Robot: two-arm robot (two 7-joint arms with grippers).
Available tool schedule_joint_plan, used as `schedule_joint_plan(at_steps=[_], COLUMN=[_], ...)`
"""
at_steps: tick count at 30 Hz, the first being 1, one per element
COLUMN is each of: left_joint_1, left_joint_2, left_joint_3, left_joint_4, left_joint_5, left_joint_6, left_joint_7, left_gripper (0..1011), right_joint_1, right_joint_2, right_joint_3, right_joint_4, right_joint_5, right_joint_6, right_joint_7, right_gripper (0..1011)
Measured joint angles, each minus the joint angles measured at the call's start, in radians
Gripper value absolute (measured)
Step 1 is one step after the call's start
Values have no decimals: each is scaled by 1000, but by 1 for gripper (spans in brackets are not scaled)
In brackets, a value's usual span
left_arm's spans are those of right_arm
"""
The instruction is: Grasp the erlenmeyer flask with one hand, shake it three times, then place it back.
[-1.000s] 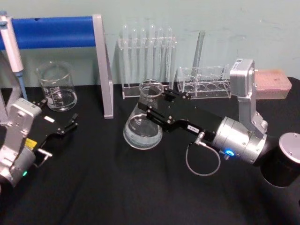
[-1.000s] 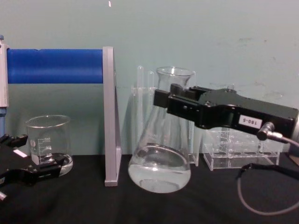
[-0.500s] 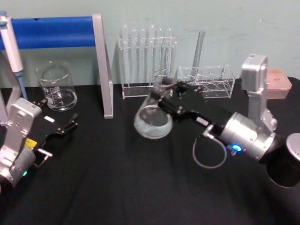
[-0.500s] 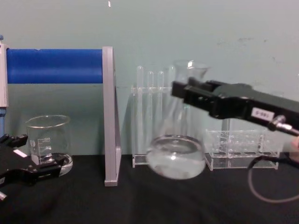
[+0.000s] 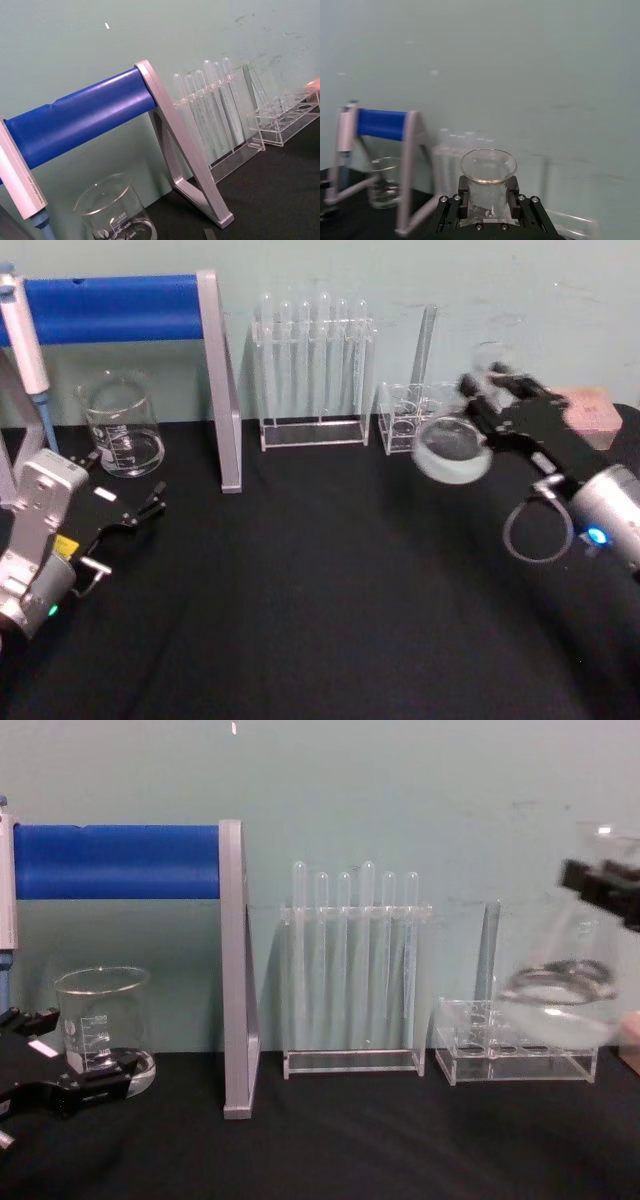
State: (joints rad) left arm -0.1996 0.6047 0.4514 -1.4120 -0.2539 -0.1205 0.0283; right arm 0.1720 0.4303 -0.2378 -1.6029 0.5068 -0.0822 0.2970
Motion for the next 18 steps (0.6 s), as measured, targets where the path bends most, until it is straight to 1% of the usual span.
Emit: schedule_joint_plan(at_steps=[4,7,10,13,17,18], left_joint_1=[0,0,0,0,0,0], left_joint_2=[0,0,0,0,0,0], left_joint_3=[0,0,0,0,0,0], left_joint_4=[0,0,0,0,0,0], left_joint_5=[0,0,0,0,0,0], left_joint_6=[0,0,0,0,0,0], left_joint_7=[0,0,0,0,0,0], left_gripper=[1001,1001,1001,1001,1001,1001], right_joint_1=[-43,-63,-76,-80,-79,-74], right_joint_2=[6,5,3,-1,-8,-12], right_joint_3=[57,81,93,96,90,80], right_joint_4=[-26,-40,-51,-56,-58,-58], right_joint_5=[-13,-20,-26,-29,-32,-32], right_joint_6=[-1,-1,0,2,9,13], right_joint_7=[-52,-68,-71,-67,-42,-23], right_gripper=[449,449,449,449,449,449])
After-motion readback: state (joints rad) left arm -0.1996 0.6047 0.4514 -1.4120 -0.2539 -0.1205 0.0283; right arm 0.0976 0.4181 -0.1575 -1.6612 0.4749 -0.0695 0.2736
